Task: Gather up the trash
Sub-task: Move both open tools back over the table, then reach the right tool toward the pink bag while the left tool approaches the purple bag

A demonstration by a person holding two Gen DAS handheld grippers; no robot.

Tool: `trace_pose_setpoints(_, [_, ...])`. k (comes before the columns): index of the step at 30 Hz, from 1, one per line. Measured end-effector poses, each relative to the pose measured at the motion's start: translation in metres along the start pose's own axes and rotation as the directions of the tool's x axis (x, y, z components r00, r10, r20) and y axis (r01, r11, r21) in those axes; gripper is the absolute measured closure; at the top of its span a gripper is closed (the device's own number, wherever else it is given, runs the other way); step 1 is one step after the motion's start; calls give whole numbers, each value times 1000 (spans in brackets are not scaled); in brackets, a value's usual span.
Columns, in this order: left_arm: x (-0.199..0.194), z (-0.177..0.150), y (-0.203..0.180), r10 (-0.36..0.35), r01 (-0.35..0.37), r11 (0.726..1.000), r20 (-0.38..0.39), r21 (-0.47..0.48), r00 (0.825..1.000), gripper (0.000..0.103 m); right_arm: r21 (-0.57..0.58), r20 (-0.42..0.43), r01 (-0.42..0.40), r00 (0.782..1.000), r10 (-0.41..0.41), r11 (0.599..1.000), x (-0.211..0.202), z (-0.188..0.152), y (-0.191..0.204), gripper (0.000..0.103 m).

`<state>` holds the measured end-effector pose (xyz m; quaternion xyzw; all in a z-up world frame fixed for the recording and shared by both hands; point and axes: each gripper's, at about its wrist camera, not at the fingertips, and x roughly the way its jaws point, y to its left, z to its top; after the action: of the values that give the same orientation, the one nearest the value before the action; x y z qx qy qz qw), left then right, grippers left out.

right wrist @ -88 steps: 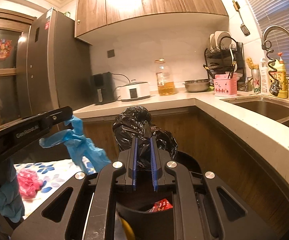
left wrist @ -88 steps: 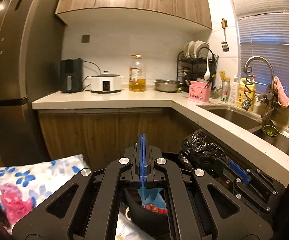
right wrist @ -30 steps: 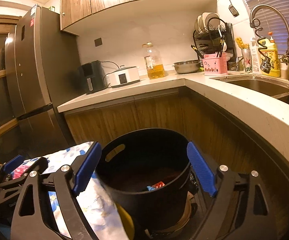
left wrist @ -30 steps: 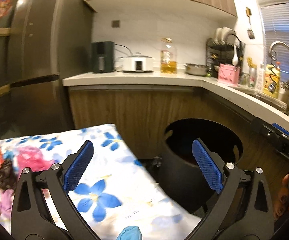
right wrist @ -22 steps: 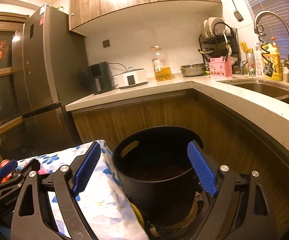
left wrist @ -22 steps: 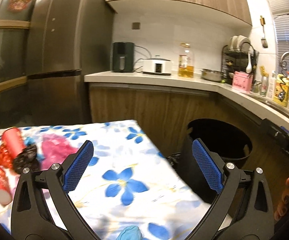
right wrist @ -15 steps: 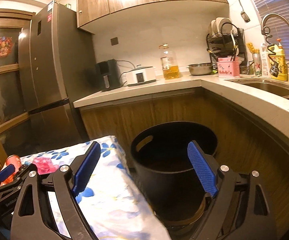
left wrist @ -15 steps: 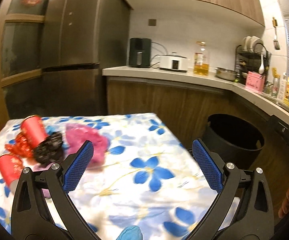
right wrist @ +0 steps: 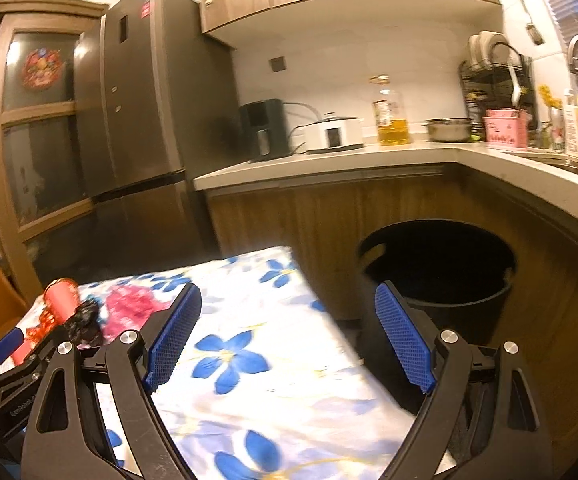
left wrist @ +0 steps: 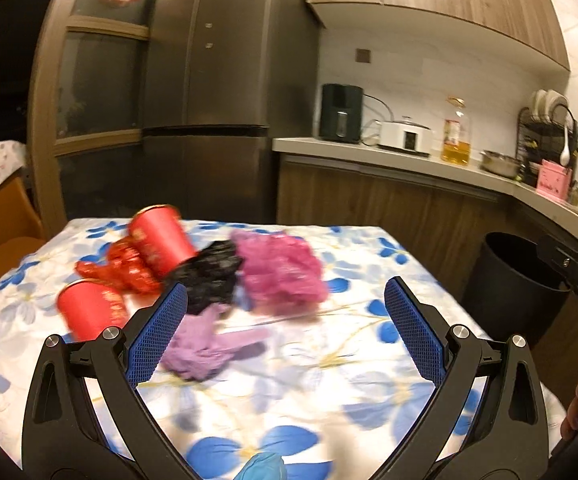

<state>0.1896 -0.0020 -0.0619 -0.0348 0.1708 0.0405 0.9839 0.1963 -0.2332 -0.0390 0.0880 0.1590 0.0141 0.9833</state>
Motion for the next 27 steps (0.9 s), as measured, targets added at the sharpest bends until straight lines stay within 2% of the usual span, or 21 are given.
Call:
trace_pose_setpoints(5, [-2,-8,38,48,-49,998,-27,-49,998,6,-53,-39,-98,995,96,994,20,-16,42,17])
trace_pose_setpoints(10, [-3,-18,55,43,-45,997,-41,-58,998,6,-116,-106,-205,975,193,972,54,-31,89,17])
trace_pose_setpoints(13, [-5,-21,65,30,-33,997,-41,-73,999,6,-150,-139,-235,967,215,960,74,-37,110,19])
trace_pose_setpoints(18, [-4,-22,74,-6,2,994,-36,-108,999,6,-170,-220,-278,946,239,945,108,-47,137,31])
trace_pose_setpoints(20, [-4,-22,74,-16,12,994,-34,-111,999,6,-177,-240,-296,938,250,939,118,-47,146,31])
trace_pose_setpoints(22, [-3,-22,75,-21,16,994,-36,-113,999,6,-184,-254,-299,935,249,936,125,-46,150,38])
trace_pose_setpoints(25, [1,-22,74,-19,14,994,-45,-111,999,6,-171,-326,-312,913,245,935,142,-50,153,63])
trace_pose_setpoints(26, [2,-22,74,-20,14,994,-51,-110,999,6,-165,-348,-317,905,246,934,146,-52,153,78])
trace_pose_setpoints(27, [5,-22,73,-13,7,994,-60,-107,998,6,-156,-363,-328,896,254,932,148,-54,152,87])
